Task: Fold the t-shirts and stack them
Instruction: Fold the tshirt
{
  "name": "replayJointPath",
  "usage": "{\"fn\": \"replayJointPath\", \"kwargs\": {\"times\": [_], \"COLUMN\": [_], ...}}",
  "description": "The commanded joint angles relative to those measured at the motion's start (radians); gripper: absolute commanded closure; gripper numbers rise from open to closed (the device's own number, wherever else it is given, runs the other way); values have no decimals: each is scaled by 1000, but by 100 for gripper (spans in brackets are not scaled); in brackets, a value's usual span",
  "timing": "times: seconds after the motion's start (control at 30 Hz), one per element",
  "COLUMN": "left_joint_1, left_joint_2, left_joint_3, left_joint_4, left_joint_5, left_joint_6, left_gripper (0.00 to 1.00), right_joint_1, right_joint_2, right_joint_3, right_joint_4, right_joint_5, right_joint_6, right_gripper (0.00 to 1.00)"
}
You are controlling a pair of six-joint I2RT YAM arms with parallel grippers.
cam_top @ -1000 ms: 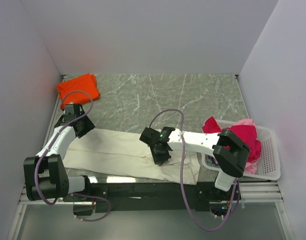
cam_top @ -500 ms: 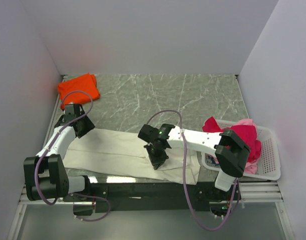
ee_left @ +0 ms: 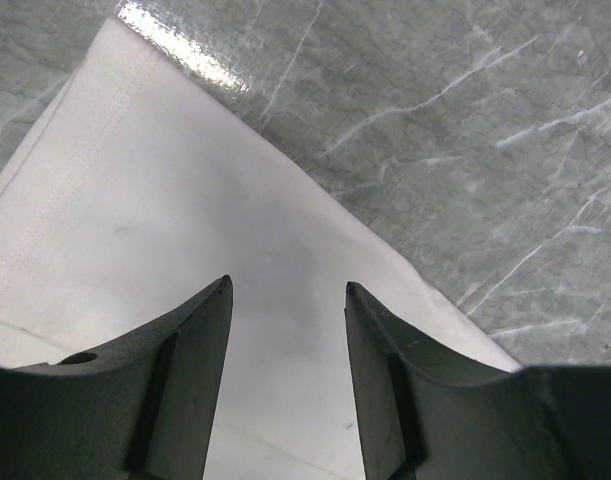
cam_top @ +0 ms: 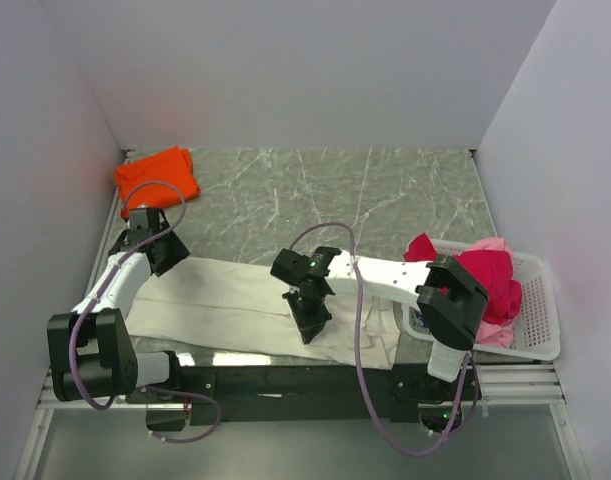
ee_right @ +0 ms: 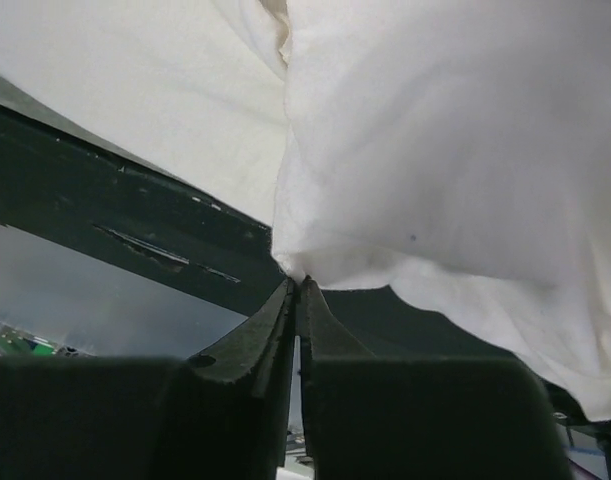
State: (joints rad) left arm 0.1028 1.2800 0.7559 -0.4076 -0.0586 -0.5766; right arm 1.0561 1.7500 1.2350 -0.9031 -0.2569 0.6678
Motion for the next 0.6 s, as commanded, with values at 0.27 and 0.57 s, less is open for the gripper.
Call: {"fn": "replayJointPath", "kwargs": {"times": [0.27, 0.57], "left_joint_1": [-2, 34], "left_joint_2": [51, 157], "left_joint_3": [-20, -33], "left_joint_4": [46, 92], "left_joint_5": [9, 40], "left_joint_6": [-9, -49], "left_gripper": [46, 47], "right_joint_1": [-62, -375], "right_joint_2": [-78, -181], "right_joint_3": [46, -35], "right_joint_4": [-37, -22], "right_joint_5": [103, 292], "right_joint_6": [30, -39], "right_gripper": [60, 55]}}
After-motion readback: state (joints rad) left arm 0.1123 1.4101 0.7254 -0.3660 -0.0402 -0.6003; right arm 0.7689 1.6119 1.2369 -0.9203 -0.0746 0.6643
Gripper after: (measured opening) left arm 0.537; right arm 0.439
